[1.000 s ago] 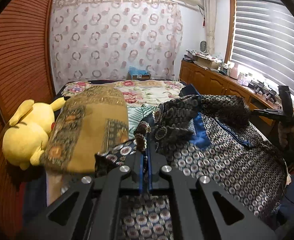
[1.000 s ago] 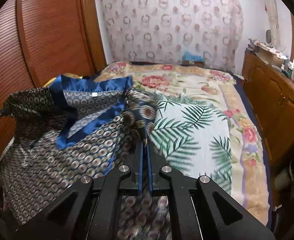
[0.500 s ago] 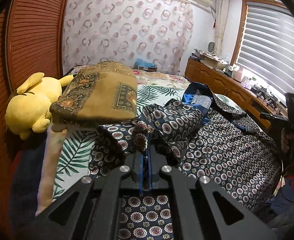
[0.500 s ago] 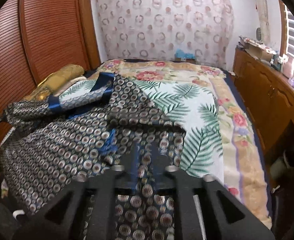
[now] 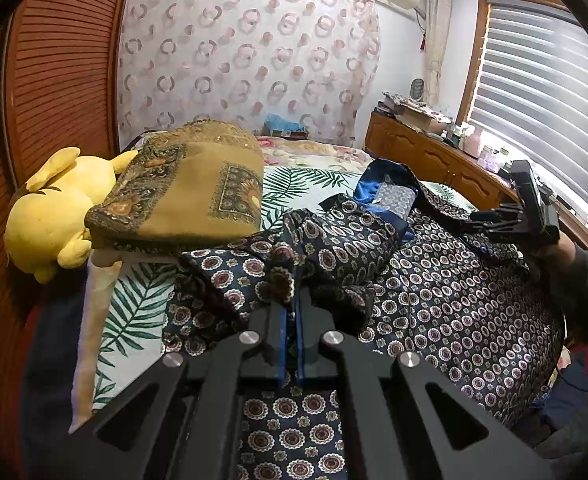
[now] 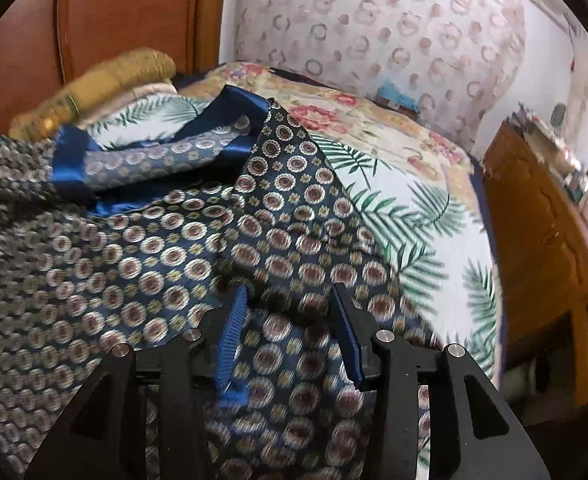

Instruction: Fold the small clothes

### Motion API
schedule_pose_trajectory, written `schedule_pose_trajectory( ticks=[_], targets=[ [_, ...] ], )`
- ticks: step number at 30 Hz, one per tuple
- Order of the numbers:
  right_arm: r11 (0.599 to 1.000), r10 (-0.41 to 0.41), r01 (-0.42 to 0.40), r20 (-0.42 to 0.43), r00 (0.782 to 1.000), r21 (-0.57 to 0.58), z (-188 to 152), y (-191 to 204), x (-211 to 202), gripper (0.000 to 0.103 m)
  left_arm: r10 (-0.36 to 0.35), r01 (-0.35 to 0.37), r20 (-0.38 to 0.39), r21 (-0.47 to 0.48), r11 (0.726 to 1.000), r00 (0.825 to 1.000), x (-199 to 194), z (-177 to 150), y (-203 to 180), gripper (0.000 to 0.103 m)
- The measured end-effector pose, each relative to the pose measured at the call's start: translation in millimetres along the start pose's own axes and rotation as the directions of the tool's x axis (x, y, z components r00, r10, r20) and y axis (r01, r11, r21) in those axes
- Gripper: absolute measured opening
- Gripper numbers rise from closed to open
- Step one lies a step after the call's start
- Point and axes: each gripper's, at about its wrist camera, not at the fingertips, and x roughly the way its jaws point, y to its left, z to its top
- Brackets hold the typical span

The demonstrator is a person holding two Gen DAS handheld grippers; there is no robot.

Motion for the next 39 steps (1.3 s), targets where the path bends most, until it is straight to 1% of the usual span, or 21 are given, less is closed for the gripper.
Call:
schedule_pose_trajectory(
  ticks=[3,9,11,13,14,15,16,18,20,21,23,26,27,28,29,31,35,39],
  targets=[
    [1.0,-0.008,0.008,-0.008,1.0,-0.02,3,-2,6,0.051,-0.005,0.005,-0.003,-0.003,1.0,1.0,2,-1,-1,0.001],
    [0.998,0.049,-0.05,-0.044,0.998,-0.029,6,-1,18,0.052,-0.01,0.01,-0.014,-0.006,1.0,1.0,8,-3,-3,0.001],
    [0.998,0.06,-0.061,-0.044,0.997,-0.034,12,2,23,0.052,-0.008,0.008,-0.018,-0.006,1.0,1.0,11,-4,-3,0.001],
    [0.997,0.066,-0.068,-0.051,0.997,-0.039,15,5,27,0.043,-0.007,0.007,-0.02,-0.006,1.0,1.0,13,-3,-3,0.001],
    [0.997,0.07,-0.072,-0.055,0.996,-0.042,15,6,29,0.028,-0.007,0.007,-0.021,-0.004,1.0,1.0,13,-3,-2,0.001],
    [0.996,0.078,-0.081,-0.052,0.996,-0.043,15,9,29,0.009,-0.004,0.004,-0.019,-0.002,1.0,1.0,12,-3,-2,0.001],
    [0.995,0.084,-0.086,-0.041,0.996,-0.043,16,10,27,0.004,-0.003,0.003,-0.017,-0.003,1.0,1.0,11,-3,-2,0.001],
    [0.996,0.088,-0.088,-0.002,0.996,-0.03,14,10,16,0.002,0.0,0.0,-0.004,-0.003,1.0,1.0,5,-2,-2,0.001],
    [0.995,0.094,-0.095,0.067,0.993,0.009,8,6,-7,0.001,0.002,-0.001,0.011,-0.002,1.0,1.0,-3,-1,-1,0.001],
    [0.994,0.101,-0.104,0.101,0.99,0.028,4,3,-20,0.001,0.003,-0.003,0.019,-0.003,1.0,1.0,-8,-2,0,0.001],
    [0.994,0.084,-0.093,0.152,0.985,0.052,-7,-1,-47,0.001,0.004,-0.004,0.035,-0.013,1.0,0.999,-20,-4,3,0.001],
    [0.991,0.081,-0.1,0.195,0.978,0.093,-30,-13,-85,0.0,0.004,-0.003,0.043,-0.035,0.999,0.999,-35,-11,9,0.001],
    [0.991,0.066,-0.087,0.2,0.978,0.1,-40,-13,-95,0.0,0.009,-0.007,0.043,-0.042,0.999,0.999,-42,-16,11,0.001],
    [0.993,0.042,-0.063,0.202,0.978,0.098,-50,-13,-106,0.0,0.012,-0.01,0.041,-0.048,0.999,0.999,-46,-21,12,0.001],
    [0.993,0.037,-0.058,0.201,0.979,0.098,-59,-14,-114,0.0,0.016,-0.014,0.038,-0.055,0.998,0.999,-51,-25,14,0.001],
    [0.99,0.041,-0.068,0.203,0.978,0.126,-81,-18,-130,0.0,0.021,-0.019,0.038,-0.071,0.997,0.999,-61,-32,17,0.001],
    [0.977,0.038,-0.074,0.175,0.984,0.2,-119,-30,-150,0.0,0.037,-0.033,0.04,-0.099,0.995,0.999,-83,-43,25,0.001],
    [0.969,0.045,-0.079,0.149,0.988,0.235,-151,-30,-166,0.0,0.065,-0.063,0.028,-0.087,0.994,0.997,-102,-49,24,0.001]
  ],
)
